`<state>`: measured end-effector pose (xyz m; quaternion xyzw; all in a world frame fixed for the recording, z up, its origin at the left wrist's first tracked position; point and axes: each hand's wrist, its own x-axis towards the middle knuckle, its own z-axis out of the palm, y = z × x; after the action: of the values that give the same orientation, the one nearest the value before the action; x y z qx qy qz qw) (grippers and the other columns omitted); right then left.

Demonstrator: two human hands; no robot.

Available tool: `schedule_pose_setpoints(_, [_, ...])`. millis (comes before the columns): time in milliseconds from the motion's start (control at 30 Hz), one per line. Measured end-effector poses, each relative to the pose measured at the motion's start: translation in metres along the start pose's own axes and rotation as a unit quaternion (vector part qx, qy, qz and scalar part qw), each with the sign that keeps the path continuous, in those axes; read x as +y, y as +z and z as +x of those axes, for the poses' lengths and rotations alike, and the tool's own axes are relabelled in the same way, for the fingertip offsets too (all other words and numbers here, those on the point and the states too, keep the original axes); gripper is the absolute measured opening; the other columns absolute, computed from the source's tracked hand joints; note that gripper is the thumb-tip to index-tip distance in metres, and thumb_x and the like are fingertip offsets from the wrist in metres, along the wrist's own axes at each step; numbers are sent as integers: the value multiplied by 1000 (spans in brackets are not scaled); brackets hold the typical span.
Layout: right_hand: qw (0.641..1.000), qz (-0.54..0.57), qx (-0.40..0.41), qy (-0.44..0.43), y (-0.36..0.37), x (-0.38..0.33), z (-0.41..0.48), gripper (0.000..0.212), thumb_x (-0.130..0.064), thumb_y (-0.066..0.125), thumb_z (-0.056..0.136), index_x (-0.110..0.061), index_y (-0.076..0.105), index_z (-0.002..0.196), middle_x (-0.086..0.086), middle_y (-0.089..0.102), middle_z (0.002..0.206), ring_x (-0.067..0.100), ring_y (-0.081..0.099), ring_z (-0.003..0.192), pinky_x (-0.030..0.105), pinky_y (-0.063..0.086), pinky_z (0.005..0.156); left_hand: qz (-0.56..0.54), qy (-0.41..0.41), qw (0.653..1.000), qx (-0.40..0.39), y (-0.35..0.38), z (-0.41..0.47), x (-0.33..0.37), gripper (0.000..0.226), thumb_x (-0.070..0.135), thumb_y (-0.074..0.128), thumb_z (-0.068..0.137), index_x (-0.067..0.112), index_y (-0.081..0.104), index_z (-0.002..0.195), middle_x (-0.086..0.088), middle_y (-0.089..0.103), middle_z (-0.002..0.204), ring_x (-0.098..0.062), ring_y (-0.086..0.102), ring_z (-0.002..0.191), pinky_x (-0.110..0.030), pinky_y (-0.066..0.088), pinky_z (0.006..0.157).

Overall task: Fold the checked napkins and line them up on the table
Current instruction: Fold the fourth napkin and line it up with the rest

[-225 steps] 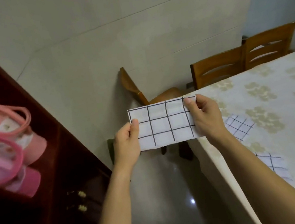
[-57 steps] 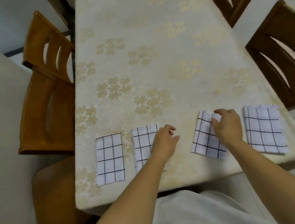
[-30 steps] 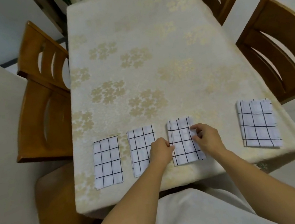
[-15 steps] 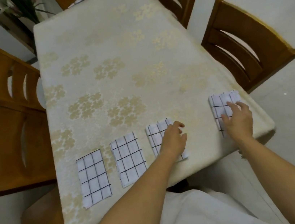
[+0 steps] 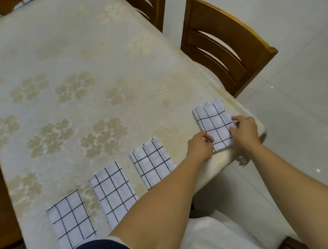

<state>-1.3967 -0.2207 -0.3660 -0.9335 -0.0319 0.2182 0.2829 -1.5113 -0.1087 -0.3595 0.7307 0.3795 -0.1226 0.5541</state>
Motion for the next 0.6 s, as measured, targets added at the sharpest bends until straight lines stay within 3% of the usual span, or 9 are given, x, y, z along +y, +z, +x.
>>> schedule_pose_setpoints(267, [992, -18, -65, -105, 18, -18, -28, 31, -13, 57, 101, -10, 62, 131, 13, 66, 115, 19, 55, 92, 29, 43, 83, 41, -30, 999, 0, -20, -21, -31, 22, -1, 61, 92, 21, 65, 92, 5, 59, 77, -7, 56, 65, -13, 42, 54])
schedule_pose_setpoints(433, [990, -20, -82, -117, 27, -20, -37, 28, -14, 57, 101, -11, 62, 128, 13, 67, 113, 20, 56, 90, 30, 43, 81, 28, -42, 999, 7, -25, -33, -42, 21, 0, 62, 94, 21, 64, 95, 5, 56, 78, -6, 53, 66, -14, 40, 56])
schedule_pose_setpoints(600, [991, -30, -73, -106, 34, -14, -42, 29, -16, 58, 101, -12, 61, 129, 13, 68, 113, 19, 58, 86, 30, 46, 80, 21, -35, 999, 19, -26, -42, -52, 21, 1, 63, 94, 20, 65, 103, 3, 57, 83, -8, 53, 69, -21, 48, 66])
